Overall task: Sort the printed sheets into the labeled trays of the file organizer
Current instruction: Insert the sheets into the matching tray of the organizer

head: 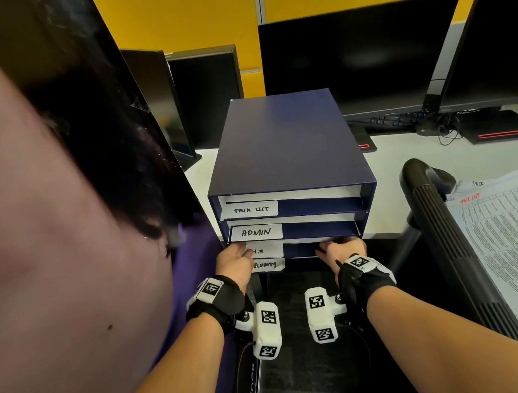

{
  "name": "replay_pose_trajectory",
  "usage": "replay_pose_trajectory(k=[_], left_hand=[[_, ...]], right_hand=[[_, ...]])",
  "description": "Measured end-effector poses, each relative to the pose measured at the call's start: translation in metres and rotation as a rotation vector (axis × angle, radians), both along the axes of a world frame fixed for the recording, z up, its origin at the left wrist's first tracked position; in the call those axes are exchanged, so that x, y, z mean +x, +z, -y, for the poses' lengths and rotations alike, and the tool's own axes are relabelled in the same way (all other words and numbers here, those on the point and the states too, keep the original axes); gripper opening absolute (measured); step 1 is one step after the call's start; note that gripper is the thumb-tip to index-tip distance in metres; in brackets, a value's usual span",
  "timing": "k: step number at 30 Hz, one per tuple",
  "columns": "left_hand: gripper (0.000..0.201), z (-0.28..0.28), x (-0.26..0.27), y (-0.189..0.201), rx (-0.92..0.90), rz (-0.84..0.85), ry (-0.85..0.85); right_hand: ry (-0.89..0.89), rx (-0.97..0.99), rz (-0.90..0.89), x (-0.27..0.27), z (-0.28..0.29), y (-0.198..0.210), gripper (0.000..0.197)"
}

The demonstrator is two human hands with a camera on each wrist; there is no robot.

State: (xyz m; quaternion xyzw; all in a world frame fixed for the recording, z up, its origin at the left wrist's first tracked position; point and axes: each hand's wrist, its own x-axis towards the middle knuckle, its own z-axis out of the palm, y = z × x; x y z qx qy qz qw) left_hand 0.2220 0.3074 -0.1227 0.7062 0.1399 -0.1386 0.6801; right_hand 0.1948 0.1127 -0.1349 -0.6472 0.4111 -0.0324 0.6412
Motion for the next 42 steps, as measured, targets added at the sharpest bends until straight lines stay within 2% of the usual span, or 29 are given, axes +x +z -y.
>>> replay_pose_trajectory(k=[5, 9, 11, 14, 18, 21, 27, 33, 36, 39, 42], left_hand=[[0.041, -0.011, -0.001, -0.001, 0.256, 0.082, -0.121], [0.051, -0.020, -0.010, 0.003, 0.574, 0.160, -0.307], [0.057, -0.022, -0.015, 0.009, 0.688, 0.174, -0.369], [0.063, -0.023, -0.015, 0.009, 0.728, 0.196, -0.457], [0.064, -0.021, -0.006, 0.002, 0.753, 0.193, -0.525], [0.067, -0.019, -0.003, -0.004, 0.768, 0.147, -0.557], [0.066, -0.019, 0.006, -0.012, 0.761, 0.111, -0.567], [0.077, -0.017, 0.012, -0.013, 0.789, 0.076, -0.605], [0.073, -0.017, 0.009, -0.009, 0.786, 0.082, -0.579], [0.065, -0.021, 0.003, 0.005, 0.809, 0.082, -0.560], [0.055, -0.026, -0.005, 0.027, 0.845, 0.086, -0.537]], right_hand=[[-0.009, -0.107, -0.006, -0.016, 0.001, 0.013, 0.025], [0.161, -0.170, -0.114, -0.029, -0.001, 0.020, 0.052], [0.306, -0.302, -0.196, -0.036, -0.002, 0.025, 0.058], [0.469, -0.407, -0.266, -0.044, -0.008, 0.032, 0.059], [0.553, -0.434, -0.312, -0.041, -0.012, 0.033, 0.067], [0.567, -0.432, -0.341, -0.039, -0.010, 0.035, 0.074], [0.568, -0.463, -0.350, -0.035, -0.009, 0.032, 0.073], [0.573, -0.450, -0.353, -0.034, -0.008, 0.031, 0.074], [0.561, -0.432, -0.326, -0.038, -0.008, 0.033, 0.067], [0.546, -0.410, -0.312, -0.048, -0.009, 0.048, 0.052], [0.531, -0.334, -0.271, -0.053, -0.010, 0.064, 0.045]])
